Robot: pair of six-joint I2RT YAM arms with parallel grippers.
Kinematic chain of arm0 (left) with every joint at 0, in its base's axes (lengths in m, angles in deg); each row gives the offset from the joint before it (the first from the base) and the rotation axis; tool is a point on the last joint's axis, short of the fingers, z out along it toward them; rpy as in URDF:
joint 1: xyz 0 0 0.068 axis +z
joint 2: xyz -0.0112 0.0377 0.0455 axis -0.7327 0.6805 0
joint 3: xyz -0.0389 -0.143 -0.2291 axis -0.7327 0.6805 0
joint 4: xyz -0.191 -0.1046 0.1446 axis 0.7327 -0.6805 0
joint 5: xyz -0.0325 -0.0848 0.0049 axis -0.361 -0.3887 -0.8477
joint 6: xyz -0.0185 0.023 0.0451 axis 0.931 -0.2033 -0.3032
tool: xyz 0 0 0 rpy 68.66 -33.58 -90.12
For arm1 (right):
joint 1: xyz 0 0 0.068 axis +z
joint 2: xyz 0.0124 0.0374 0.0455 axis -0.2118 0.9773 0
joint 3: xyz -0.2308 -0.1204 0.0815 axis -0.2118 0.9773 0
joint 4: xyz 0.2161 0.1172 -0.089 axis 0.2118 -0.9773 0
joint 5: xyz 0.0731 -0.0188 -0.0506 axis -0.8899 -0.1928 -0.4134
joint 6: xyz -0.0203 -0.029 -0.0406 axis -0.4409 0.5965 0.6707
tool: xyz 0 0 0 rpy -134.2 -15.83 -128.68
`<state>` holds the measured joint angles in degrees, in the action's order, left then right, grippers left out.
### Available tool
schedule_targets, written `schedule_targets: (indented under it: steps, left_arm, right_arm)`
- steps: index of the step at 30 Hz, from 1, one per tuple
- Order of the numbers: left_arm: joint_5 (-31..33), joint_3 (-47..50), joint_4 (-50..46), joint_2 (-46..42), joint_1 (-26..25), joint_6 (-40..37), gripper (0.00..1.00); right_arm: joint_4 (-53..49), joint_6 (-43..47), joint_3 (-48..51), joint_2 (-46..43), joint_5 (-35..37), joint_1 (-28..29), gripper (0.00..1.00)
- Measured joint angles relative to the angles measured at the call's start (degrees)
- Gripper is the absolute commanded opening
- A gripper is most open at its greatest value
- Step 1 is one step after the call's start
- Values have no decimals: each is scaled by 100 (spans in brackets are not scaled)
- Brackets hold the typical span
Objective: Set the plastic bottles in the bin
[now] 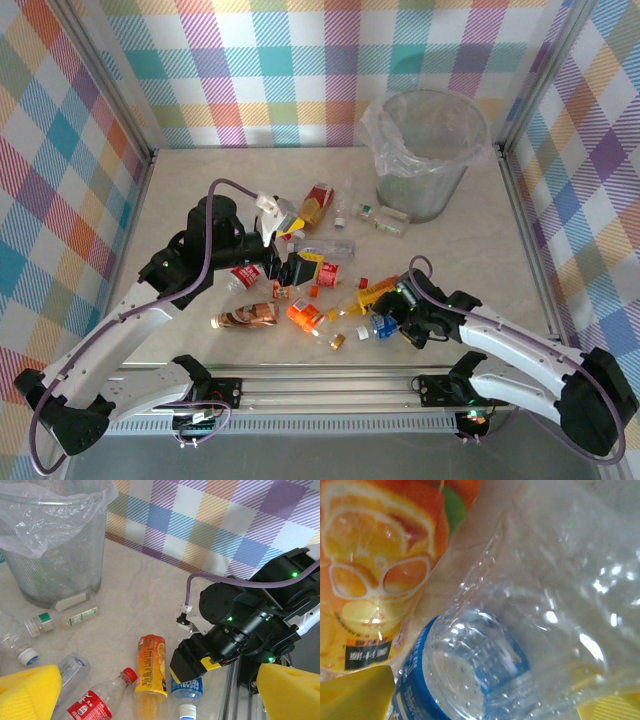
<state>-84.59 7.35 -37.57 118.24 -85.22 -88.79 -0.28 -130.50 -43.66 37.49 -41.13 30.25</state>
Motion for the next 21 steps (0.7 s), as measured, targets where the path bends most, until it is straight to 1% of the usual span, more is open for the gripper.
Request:
schedule_targets:
  steps: [4,9,11,13,19,21]
  left_arm:
    - [0,0,0,0,0,0,100]
    - [0,0,-2,0,0,0,100]
    - [0,0,-2,0,0,0,100]
    - [2,0,-2,0,0,0,100]
    - [13,0,-2,0,0,0,100]
    - [13,0,-2,0,0,0,100]
  right_arm:
    - [111,-20,2,219,345,-2,82]
    - [208,70,0,564,723,-20,80]
    - [229,153,0,680,817,-125,77]
    - [249,267,-17,752,892,-249,72]
    - [173,874,-208,811,1344,-695,61]
    - [162,1130,-278,809,1471,-931,60]
